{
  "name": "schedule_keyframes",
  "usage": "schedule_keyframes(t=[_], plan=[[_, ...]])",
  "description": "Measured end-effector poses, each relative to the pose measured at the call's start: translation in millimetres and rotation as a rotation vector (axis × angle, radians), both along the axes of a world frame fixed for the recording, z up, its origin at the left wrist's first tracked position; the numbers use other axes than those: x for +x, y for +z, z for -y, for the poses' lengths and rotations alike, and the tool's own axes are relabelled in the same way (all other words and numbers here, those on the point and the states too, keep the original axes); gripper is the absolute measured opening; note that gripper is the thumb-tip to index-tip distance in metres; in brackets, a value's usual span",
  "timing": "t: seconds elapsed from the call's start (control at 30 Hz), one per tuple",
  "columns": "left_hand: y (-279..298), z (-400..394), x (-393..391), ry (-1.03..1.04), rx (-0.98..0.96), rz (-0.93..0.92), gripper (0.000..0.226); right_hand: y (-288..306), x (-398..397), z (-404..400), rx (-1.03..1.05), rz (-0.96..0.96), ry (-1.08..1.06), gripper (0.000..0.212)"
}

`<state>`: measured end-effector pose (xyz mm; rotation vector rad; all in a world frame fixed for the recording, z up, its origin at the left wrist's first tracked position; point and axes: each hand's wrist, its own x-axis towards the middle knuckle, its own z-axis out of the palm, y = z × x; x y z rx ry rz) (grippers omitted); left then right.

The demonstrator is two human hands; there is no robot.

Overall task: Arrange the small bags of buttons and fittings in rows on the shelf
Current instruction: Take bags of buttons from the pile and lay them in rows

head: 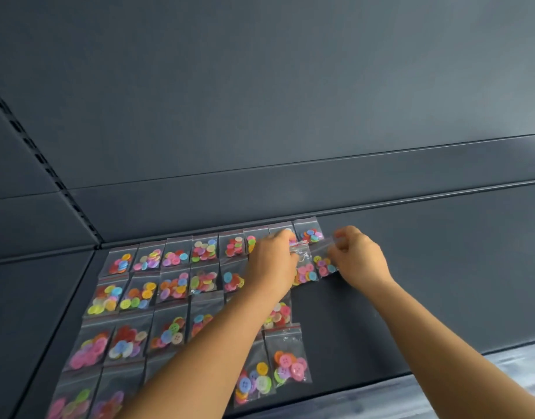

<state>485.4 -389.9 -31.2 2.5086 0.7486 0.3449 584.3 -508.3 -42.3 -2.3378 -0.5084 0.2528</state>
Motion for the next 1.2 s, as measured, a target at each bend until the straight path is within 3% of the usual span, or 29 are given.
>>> schedule_keyframes(t=[0.1, 0.33, 0.83, 1.07, 1.2], plan=[[0.0, 0.7, -2.8, -0.07, 0.171, -0.026, 0.039, -0.6, -0.2, 4.7, -0.057, 0.171, 0.069, 0.047], [-12.1, 10.9, -11.7, -0.244, 0.248, -0.141, 0.031, -4.8, -4.4, 12.7, -0.189, 0.269, 0.37, 0.022], [-15.3, 10.6, -12.2, -0.228, 0.247, -0.183, 0.029, 0.8, -7.2, 10.2, -0.261, 0.244, 0.42, 0.026], [3.8, 11.6, -36.0, -0.172, 0.286, -0.158, 0.044, 13.3, -27.8, 0.8, -0.297, 0.325, 0.394, 0.052], [17.3, -1.8, -68.7, -0.067, 0.321, -0.163, 0.049, 23.7, -54.2, -16.2, -0.298, 0.386, 0.479, 0.054]])
